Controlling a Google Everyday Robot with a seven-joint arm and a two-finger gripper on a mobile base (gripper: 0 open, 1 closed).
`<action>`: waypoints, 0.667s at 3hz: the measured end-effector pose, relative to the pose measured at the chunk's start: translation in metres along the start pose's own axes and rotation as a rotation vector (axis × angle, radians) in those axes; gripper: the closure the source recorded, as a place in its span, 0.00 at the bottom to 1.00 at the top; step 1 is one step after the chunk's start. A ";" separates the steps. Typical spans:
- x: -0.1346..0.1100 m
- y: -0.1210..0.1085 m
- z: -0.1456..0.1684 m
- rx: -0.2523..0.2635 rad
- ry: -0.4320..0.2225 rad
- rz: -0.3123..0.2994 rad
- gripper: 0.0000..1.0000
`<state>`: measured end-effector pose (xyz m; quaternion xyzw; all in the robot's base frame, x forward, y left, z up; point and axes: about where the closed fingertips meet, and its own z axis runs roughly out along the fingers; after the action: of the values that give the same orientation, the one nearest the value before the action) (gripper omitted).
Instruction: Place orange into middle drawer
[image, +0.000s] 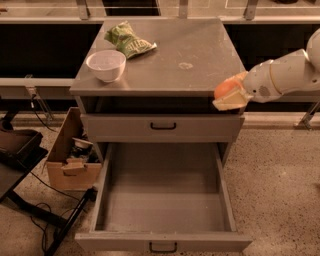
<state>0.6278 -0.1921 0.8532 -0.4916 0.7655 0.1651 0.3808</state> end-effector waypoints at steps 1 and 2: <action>0.100 0.034 0.025 -0.089 0.088 0.113 1.00; 0.157 0.050 0.041 -0.089 0.131 0.202 1.00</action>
Offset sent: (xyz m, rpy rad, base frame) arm -0.0854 -0.0762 -0.2085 -0.0118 0.3171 -0.1697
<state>0.5651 -0.2418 0.7031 -0.4380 0.8264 0.2040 0.2891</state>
